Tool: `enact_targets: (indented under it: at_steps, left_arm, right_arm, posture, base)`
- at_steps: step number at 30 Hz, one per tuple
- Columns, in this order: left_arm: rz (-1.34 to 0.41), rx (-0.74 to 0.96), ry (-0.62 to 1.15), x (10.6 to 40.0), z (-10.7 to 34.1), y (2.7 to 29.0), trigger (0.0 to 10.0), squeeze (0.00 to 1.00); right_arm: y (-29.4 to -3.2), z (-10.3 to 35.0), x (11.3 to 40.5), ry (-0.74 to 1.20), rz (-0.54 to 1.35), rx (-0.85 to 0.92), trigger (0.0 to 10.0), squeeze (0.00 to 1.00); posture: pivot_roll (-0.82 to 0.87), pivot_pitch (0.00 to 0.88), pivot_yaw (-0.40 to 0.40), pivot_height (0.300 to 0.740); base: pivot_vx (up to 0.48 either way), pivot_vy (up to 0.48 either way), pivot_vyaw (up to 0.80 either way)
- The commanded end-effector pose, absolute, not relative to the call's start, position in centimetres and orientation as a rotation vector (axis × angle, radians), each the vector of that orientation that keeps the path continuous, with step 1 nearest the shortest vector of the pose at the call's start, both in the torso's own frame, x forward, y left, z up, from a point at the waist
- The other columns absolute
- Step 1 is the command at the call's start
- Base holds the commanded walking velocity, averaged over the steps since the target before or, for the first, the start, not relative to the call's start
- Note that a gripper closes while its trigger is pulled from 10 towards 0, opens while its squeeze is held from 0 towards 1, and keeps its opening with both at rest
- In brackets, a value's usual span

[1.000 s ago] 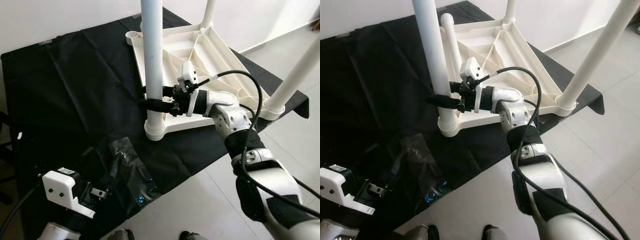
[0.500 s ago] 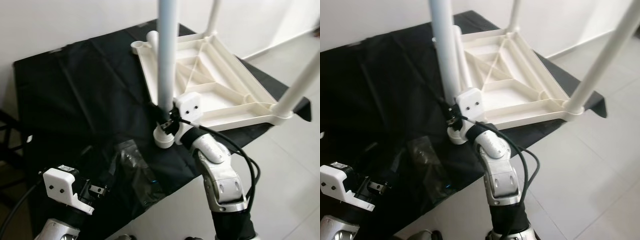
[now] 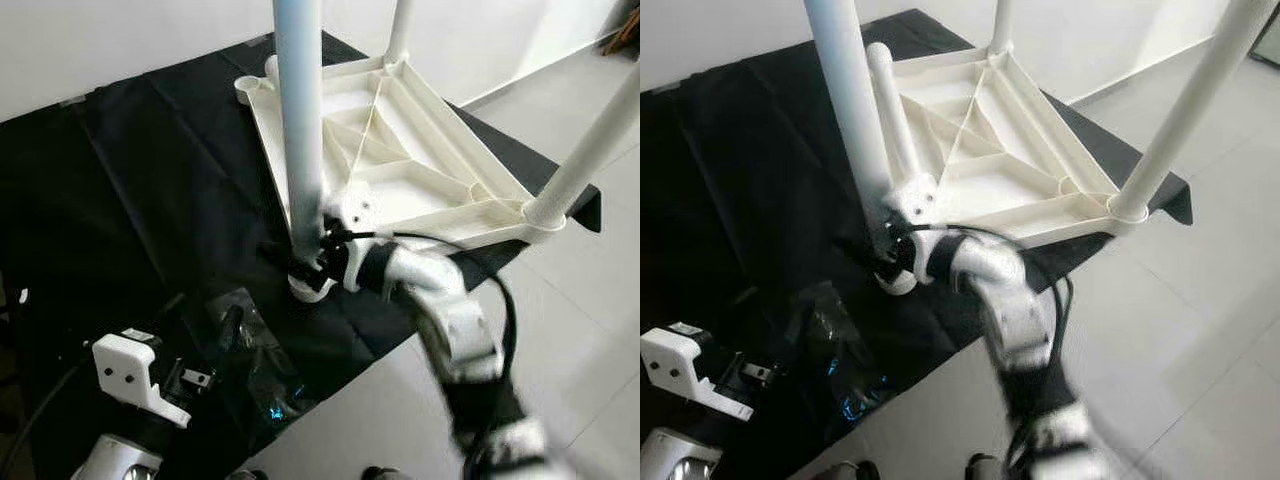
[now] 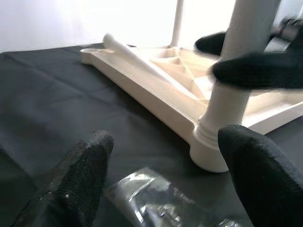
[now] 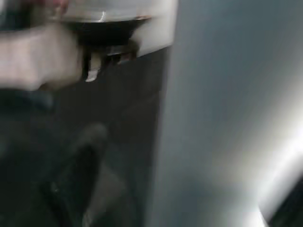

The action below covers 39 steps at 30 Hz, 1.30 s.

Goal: Building children table

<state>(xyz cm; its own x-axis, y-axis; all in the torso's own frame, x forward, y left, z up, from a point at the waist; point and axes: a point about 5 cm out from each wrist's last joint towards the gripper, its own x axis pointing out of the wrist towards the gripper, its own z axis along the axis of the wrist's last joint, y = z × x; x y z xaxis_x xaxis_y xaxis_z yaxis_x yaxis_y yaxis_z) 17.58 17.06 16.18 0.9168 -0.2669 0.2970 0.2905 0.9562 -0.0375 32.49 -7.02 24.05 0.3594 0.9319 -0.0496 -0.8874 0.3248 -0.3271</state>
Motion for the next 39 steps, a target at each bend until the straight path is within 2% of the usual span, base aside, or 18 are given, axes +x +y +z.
enact_targets:
  at_steps: [1, 2, 3, 7, 14, 15, 19, 28, 30, 33, 34, 37, 38, 39]
  left_arm:
    - [-0.283, -0.069, -0.282, 17.3, 15.9, 17.2, 10.0, 0.0]
    - [-0.283, -0.069, -0.282, 17.2, 15.9, 17.1, 10.0, 0.0]
    - [-0.283, -0.069, -0.282, 17.2, 15.9, 17.1, 10.0, 0.0]
    - [-0.284, -0.069, -0.281, 17.0, 16.0, 17.0, 10.0, 0.0]
    - [-0.285, -0.071, -0.276, 16.6, 16.0, 16.9, 10.0, 0.0]
    - [-0.286, -0.071, -0.275, 16.6, 16.0, 16.9, 10.0, 0.0]
    - [-0.288, -0.071, -0.273, 16.5, 16.0, 16.9, 10.0, 0.0]
    - [-0.287, -0.073, -0.273, 16.5, 16.0, 16.8, 10.0, 0.0]
    - [-0.287, -0.074, -0.274, 16.6, 16.0, 16.7, 10.0, 0.0]
    - [-0.286, -0.076, -0.276, 16.7, 16.0, 16.7, 10.0, 0.0]
    - [-0.286, -0.076, -0.276, 16.7, 16.0, 16.7, 10.0, 0.0]
    - [-0.286, -0.074, -0.277, 16.9, 15.9, 16.9, 10.0, 0.0]
    - [-0.286, -0.074, -0.277, 16.9, 15.9, 16.9, 10.0, 0.0]
    - [-0.286, -0.074, -0.277, 17.0, 16.0, 17.0, 10.0, 0.0]
  right_arm:
    - [-6.5, 23.2, 32.2, -0.149, 1.296, -0.328, 10.0, 0.45]
    - [-6.7, 23.3, 32.5, -0.138, 1.325, -0.35, 10.0, 0.45]
    - [-7.0, 23.4, 32.9, -0.126, 1.37, -0.369, 10.0, 0.0]
    - [-7.4, 24.4, 34.4, -0.106, 1.426, -0.379, 10.0, 0.0]
    - [-7.0, 25.7, 35.4, -0.097, 1.558, -0.314, 10.0, 0.0]
    - [-6.9, 25.7, 35.5, -0.087, 1.596, -0.309, 0.0, 0.0]
    - [-6.7, 25.5, 35.6, -0.071, 1.644, -0.304, 0.0, 0.0]
    - [-7.1, 25.4, 36.1, -0.091, 1.603, -0.273, 0.0, 0.0]
    - [-7.6, 25.2, 36.4, -0.107, 1.533, -0.26, 0.0, 0.0]
    - [-8.8, 24.3, 36.6, -0.133, 1.31, -0.23, 0.0, 0.0]
    - [-8.8, 24.3, 36.6, -0.133, 1.31, -0.23, 0.0, 0.0]
    - [-7.9, 20.9, 34.5, -0.053, 1.091, -0.098, 0.0, 0.0]
    - [-7.9, 20.9, 34.5, -0.053, 1.091, -0.098, 0.0, 0.0]
    - [-7.2, 18.4, 33.0, 0.0, 0.888, -0.152, 0.0, 0.0]
  posture:
    - [0.07, 0.215, -0.002, 0.74]
    - [0.07, 0.215, -0.003, 0.74]
    - [0.07, 0.216, -0.009, 0.74]
    - [0.08, 0.222, -0.011, 0.74]
    - [0.09, 0.227, -0.01, 0.74]
    - [0.09, 0.227, -0.01, 0.74]
    - [0.1, 0.228, -0.012, 0.74]
    - [0.09, 0.225, -0.012, 0.74]
    - [0.08, 0.222, -0.013, 0.74]
    - [0.07, 0.22, -0.015, 0.74]
    - [0.07, 0.22, -0.015, 0.74]
    - [0.07, 0.22, -0.012, 0.74]
    - [0.07, 0.22, -0.012, 0.74]
    - [0.08, 0.223, -0.004, 0.74]
  base:
    - [0.0, 0.0, 0.0]
    - [0.0, 0.0, 0.0]
    - [0.0, 0.0, 0.0]
    - [0.0, 0.0, 0.0]
    - [0.0, 0.0, 0.0]
    - [0.0, 0.0, 0.0]
    - [0.0, 0.0, 0.0]
    - [0.0, 0.0, 0.0]
    - [0.0, 0.0, 0.0]
    - [0.0, 0.0, 0.0]
    - [0.0, 0.0, 0.0]
    - [0.0, 0.0, 0.0]
    - [0.0, 0.0, 0.0]
    - [0.0, 0.0, 0.0]
